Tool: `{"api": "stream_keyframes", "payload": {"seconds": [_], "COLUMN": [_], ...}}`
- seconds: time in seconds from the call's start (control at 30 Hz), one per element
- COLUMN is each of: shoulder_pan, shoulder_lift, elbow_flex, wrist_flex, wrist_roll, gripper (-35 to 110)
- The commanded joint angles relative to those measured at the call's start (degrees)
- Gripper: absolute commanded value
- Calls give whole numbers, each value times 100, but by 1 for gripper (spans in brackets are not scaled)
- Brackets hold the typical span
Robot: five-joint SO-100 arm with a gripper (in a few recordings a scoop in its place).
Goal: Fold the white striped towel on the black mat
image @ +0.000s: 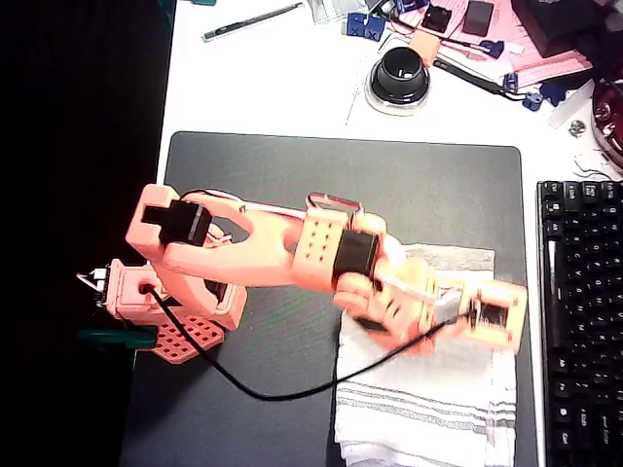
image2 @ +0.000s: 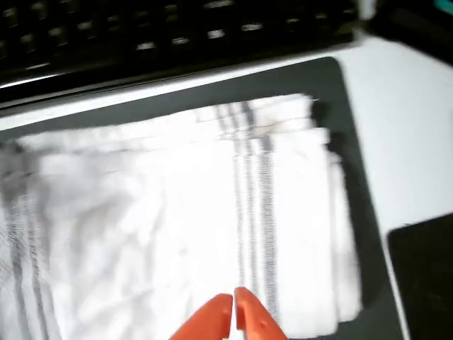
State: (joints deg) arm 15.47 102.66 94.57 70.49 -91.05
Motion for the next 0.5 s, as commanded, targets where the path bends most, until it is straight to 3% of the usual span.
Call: {"api": "stream_keyframes", "payload": {"seconds": [0.0, 0.2, 0.47], "shoulder_pan": [431, 510, -1600], "shoulder_lift": [229, 334, 765], "elbow_flex": [0, 501, 1134], "wrist_flex": [-88, -290, -272], "wrist_roll": [-229, -255, 853], "gripper": [0, 0, 15]}}
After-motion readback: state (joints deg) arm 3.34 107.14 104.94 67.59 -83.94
